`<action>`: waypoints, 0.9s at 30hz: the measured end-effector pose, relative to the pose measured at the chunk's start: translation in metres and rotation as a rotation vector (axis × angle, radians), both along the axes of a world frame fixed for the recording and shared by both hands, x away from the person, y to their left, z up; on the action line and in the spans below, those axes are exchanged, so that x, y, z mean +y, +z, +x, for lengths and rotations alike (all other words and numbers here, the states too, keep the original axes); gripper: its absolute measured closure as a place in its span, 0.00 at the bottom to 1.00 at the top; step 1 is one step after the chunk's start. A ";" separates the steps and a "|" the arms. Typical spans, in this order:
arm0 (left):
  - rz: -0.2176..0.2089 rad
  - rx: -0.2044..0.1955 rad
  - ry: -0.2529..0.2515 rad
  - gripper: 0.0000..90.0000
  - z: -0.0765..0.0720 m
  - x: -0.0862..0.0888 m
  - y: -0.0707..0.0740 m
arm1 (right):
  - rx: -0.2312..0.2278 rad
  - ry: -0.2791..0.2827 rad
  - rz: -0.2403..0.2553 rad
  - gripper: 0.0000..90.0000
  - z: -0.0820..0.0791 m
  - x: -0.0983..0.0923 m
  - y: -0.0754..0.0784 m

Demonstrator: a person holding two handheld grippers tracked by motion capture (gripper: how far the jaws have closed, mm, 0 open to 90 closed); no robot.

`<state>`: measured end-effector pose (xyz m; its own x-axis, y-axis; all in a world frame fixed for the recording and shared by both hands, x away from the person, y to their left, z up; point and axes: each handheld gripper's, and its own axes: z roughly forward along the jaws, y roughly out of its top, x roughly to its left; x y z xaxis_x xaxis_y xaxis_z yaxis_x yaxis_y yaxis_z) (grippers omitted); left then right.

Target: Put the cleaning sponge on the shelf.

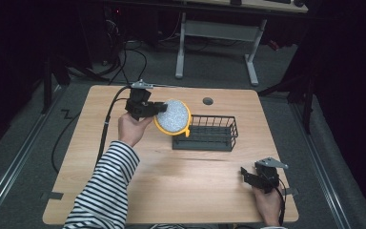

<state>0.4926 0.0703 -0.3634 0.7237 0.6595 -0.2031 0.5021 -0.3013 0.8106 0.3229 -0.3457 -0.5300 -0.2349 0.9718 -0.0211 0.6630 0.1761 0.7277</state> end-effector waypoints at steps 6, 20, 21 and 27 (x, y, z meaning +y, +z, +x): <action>0.001 -0.015 -0.007 0.89 0.011 -0.017 0.006 | 0.000 0.000 0.000 0.39 0.000 0.000 0.000; -0.006 -0.041 0.000 0.88 0.031 -0.051 -0.012 | 0.000 0.000 0.000 0.39 0.000 0.000 0.000; -0.005 -0.038 -0.001 0.88 0.032 -0.052 -0.014 | 0.000 0.000 0.001 0.39 0.000 0.000 0.000; -0.014 -0.017 -0.006 0.87 0.038 -0.058 -0.028 | 0.000 0.002 0.001 0.38 0.000 0.000 0.000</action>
